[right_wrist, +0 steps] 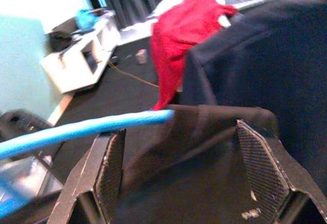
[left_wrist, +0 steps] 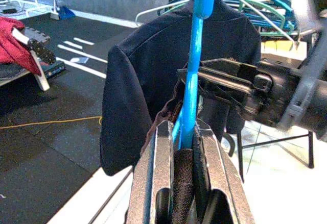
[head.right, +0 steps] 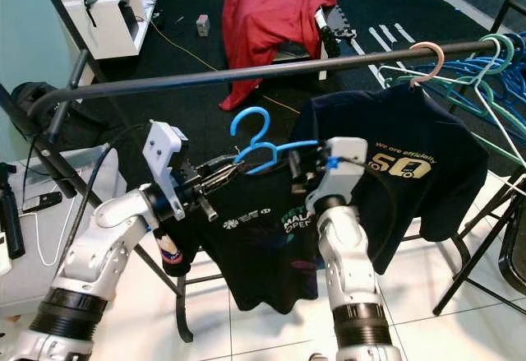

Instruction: Hang hanger

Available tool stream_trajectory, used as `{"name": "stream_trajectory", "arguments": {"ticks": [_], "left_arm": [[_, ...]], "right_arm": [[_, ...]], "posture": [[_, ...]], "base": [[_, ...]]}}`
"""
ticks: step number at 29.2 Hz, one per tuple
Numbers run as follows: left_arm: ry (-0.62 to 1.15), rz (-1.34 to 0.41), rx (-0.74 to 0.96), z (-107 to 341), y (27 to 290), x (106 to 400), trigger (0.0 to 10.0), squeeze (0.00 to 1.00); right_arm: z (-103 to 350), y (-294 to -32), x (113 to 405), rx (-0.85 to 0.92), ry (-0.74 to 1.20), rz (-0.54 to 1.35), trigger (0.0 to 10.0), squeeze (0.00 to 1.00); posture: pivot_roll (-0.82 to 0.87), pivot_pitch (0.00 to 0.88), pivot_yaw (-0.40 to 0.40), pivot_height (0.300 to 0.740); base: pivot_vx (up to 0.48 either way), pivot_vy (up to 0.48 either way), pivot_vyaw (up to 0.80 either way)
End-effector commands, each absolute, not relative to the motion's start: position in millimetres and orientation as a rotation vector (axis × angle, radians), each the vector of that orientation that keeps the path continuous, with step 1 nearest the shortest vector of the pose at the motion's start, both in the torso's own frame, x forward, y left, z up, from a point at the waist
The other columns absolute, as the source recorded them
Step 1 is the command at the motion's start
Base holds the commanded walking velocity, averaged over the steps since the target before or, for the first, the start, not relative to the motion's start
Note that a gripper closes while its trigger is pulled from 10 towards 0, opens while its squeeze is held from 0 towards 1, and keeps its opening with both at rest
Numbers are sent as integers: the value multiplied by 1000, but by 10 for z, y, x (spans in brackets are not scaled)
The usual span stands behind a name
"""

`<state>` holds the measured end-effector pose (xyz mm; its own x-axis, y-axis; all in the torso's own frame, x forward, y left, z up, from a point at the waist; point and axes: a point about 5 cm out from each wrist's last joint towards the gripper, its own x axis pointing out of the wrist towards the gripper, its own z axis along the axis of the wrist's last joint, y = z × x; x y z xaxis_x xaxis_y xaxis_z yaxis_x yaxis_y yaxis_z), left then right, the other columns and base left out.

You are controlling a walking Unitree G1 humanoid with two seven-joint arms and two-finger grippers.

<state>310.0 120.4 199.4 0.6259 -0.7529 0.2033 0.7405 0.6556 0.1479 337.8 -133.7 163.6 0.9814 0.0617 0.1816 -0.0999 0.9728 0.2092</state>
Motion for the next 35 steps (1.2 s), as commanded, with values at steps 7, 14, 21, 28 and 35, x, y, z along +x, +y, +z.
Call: {"name": "stream_trajectory", "arguments": {"ticks": [7,14,21,28,35], "left_arm": [[-248,-859,44,1978,1209,3064,0,0],[-242,-871,53,1980,1199,3054,0,0],[-242,-881,57,1986,1190,3050,0,0],[-239,-873,77,1985,1189,3063,0,0],[-228,-833,112,1995,1184,3155,0,0]], "right_arm": [[1663,-1248,3392,386,-151,70,3765,0],[1646,-1244,3415,396,-132,85,0,0],[1614,-1257,3428,413,-104,88,0,0],[1656,-1208,3410,401,-126,149,0,0],[1753,-883,3177,244,-243,464,0,0]], "posture": [[-91,150,42,740],[-91,139,41,740],[-91,132,37,740],[-90,128,39,740],[-91,140,40,740]], "base": [[0,0,0],[0,0,0],[0,0,0],[0,0,0],[0,0,0]]}}
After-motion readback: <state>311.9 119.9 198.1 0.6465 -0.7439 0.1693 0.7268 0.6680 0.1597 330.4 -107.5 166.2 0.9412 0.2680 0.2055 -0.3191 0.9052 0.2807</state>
